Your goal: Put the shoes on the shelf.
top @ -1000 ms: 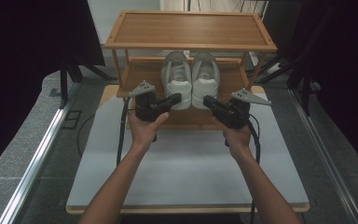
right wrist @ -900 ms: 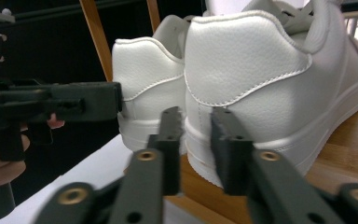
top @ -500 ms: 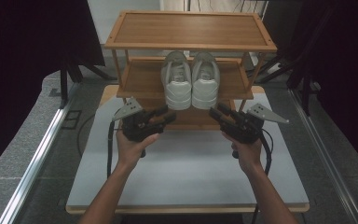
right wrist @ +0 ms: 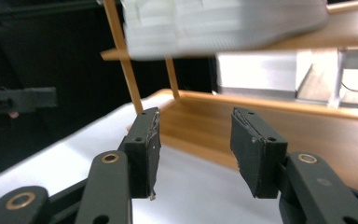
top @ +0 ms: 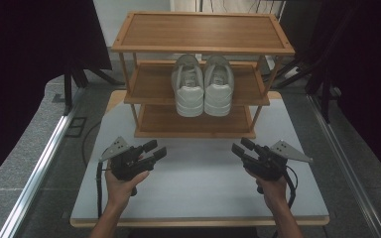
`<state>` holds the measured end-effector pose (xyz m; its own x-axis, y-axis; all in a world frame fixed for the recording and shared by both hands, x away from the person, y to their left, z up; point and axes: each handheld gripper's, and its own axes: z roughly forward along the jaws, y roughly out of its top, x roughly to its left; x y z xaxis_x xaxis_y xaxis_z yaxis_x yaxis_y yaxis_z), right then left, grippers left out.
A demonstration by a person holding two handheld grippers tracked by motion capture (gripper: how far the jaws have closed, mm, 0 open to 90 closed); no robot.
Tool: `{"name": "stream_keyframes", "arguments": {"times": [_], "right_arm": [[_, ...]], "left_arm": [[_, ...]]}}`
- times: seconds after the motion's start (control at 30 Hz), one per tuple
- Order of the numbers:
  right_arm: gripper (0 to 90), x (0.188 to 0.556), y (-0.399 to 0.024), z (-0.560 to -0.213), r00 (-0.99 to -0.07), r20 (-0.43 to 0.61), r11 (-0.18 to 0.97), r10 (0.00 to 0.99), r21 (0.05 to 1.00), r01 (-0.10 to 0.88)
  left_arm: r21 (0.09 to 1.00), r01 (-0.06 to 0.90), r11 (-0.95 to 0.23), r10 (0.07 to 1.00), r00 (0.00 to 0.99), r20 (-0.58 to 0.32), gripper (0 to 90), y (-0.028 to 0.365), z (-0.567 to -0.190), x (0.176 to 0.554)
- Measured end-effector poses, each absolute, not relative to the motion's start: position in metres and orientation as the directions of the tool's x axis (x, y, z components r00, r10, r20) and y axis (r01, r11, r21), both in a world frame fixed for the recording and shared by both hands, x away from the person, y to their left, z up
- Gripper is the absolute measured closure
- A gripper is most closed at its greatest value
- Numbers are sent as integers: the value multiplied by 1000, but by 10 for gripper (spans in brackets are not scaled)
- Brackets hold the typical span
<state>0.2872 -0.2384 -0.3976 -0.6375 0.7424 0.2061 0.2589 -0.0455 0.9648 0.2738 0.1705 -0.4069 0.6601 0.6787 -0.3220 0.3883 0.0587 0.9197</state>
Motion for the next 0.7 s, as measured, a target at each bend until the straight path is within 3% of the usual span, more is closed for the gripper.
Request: {"name": "stream_keyframes", "arguments": {"times": [0.33, 0.7], "right_arm": [[514, 283, -263, -449, -566, 249, -39, 786, 933, 357], [445, 280, -265, -454, -553, 256, -50, 793, 932, 360]], "left_arm": [[885, 463, 45, 707, 611, -356, 486, 175, -435, 276], [872, 485, 63, 717, 586, -378, 461, 179, -440, 276]]}}
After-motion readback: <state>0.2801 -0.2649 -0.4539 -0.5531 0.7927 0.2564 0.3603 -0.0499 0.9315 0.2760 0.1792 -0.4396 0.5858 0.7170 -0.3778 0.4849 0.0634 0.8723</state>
